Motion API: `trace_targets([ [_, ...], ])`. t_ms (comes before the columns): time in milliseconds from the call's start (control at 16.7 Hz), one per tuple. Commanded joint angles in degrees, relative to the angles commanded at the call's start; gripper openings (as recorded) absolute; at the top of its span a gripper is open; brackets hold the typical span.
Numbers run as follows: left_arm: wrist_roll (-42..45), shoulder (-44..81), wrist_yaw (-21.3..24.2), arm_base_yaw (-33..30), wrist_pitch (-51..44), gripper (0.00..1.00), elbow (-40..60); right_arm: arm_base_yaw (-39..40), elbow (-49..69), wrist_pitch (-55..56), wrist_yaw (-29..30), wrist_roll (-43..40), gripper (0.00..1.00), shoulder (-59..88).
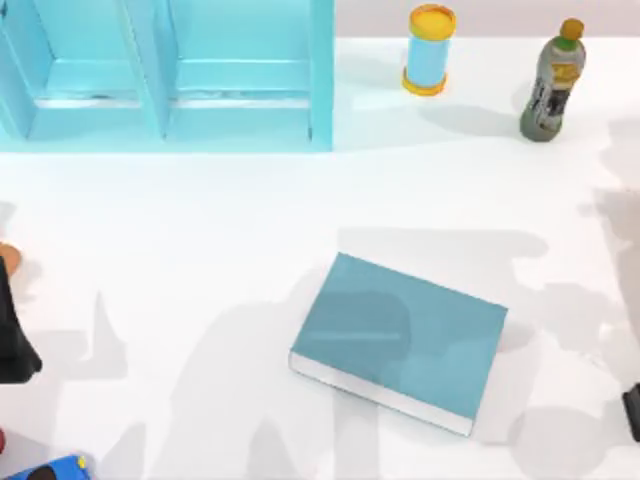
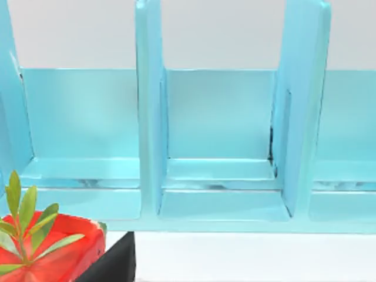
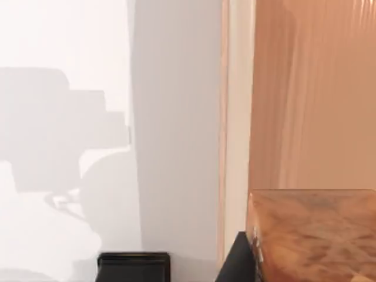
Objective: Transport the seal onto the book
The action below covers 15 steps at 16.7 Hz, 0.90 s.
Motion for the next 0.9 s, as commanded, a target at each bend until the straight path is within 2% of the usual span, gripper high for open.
trace_targets([
  [300,0.00,0.00,0.00,0.00,0.00,1.00,0.00,6.02,3.42,-6.75,0.76,5.57,0.00,-1.41],
  [660,0.00,0.00,0.00,0.00,0.00,1.00,0.00,6.55,3.32,-6.44,0.64,6.36,0.00,-0.90],
  [900,0.00,0.00,0.00,0.00,0.00,1.00,0.00,13.91,3.53,-4.04,0.73,13.61,0.00,1.62],
])
